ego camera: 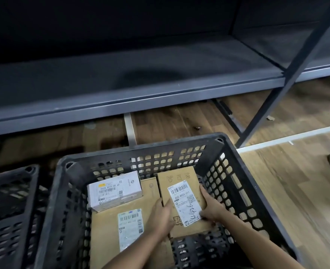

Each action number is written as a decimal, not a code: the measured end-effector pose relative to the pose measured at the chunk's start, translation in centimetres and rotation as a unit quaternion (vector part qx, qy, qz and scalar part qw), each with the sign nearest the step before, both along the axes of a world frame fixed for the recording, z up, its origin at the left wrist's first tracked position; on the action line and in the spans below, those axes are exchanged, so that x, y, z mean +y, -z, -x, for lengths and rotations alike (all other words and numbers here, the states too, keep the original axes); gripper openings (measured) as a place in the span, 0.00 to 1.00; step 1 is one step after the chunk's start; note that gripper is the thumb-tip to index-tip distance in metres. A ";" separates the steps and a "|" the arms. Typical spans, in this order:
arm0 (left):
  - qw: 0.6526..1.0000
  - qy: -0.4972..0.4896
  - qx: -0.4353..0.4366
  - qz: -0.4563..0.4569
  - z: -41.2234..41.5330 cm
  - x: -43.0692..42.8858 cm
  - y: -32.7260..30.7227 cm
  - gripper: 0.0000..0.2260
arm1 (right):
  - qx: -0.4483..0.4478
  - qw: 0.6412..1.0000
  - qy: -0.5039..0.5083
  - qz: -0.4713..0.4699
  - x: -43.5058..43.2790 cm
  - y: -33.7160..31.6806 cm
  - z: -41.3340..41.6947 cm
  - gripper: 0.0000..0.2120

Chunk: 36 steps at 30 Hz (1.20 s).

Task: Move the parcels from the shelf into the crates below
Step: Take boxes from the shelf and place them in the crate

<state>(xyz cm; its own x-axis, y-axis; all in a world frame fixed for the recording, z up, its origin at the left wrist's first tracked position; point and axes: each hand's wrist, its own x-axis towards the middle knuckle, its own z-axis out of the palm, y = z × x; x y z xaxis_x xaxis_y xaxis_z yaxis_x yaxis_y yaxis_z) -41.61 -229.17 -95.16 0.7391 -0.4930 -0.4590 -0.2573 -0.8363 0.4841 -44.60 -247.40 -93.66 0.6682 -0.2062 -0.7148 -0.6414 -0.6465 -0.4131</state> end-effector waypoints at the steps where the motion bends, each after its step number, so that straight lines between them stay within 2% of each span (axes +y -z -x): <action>1: 1.000 -0.002 -0.005 -0.001 -0.1 0.0 0.3 0.34 | -0.001 1.000 0.007 -0.003 -0.1 0.5 -0.1 0.48; 4: 0.999 -0.001 -0.043 -0.007 -0.4 0.2 1.2 0.33 | 0.009 1.000 0.002 -0.013 -0.2 1.5 -0.1 0.51; 8: 0.989 0.068 -0.115 -0.057 -1.2 1.2 1.9 0.30 | 0.019 0.999 -0.028 -0.001 0.1 2.8 0.2 0.50; 12: 0.987 0.074 -0.116 -0.083 -1.2 1.7 2.7 0.30 | 0.013 0.997 -0.073 0.032 0.2 4.0 0.3 0.48; 15: 0.982 0.091 -0.124 -0.108 -1.5 1.5 3.1 0.34 | 0.020 0.987 -0.137 0.080 0.1 4.5 -0.3 0.48; 20: 0.963 0.130 -0.144 -0.189 -2.2 0.4 3.0 0.41 | 0.076 0.939 -0.255 0.216 0.8 4.8 -1.8 0.50; 25: 0.938 0.167 -0.157 -0.259 -3.1 -0.4 2.8 0.43 | 0.062 0.932 -0.284 0.215 0.1 4.1 -2.3 0.48; 29: 0.905 0.242 -0.169 -0.305 -3.8 -0.4 2.4 0.53 | 0.025 0.914 -0.347 0.210 0.2 4.2 -2.1 0.56; 31: 0.899 0.251 -0.181 -0.311 -3.8 -0.4 2.6 0.54 | -0.003 0.904 -0.363 0.226 0.5 4.9 -2.0 0.51; 33: 0.898 0.241 -0.202 -0.308 -3.7 -0.4 3.4 0.48 | -0.032 0.885 -0.385 0.260 0.7 5.0 -1.8 0.37; 34: 0.905 0.223 -0.208 -0.296 -3.7 -0.5 4.1 0.43 | -0.042 0.880 -0.386 0.273 0.8 5.2 -1.7 0.33; 36: 0.947 0.134 -0.188 -0.224 -3.6 -1.0 5.5 0.31 | -0.043 0.881 -0.379 0.281 1.1 6.0 -1.6 0.32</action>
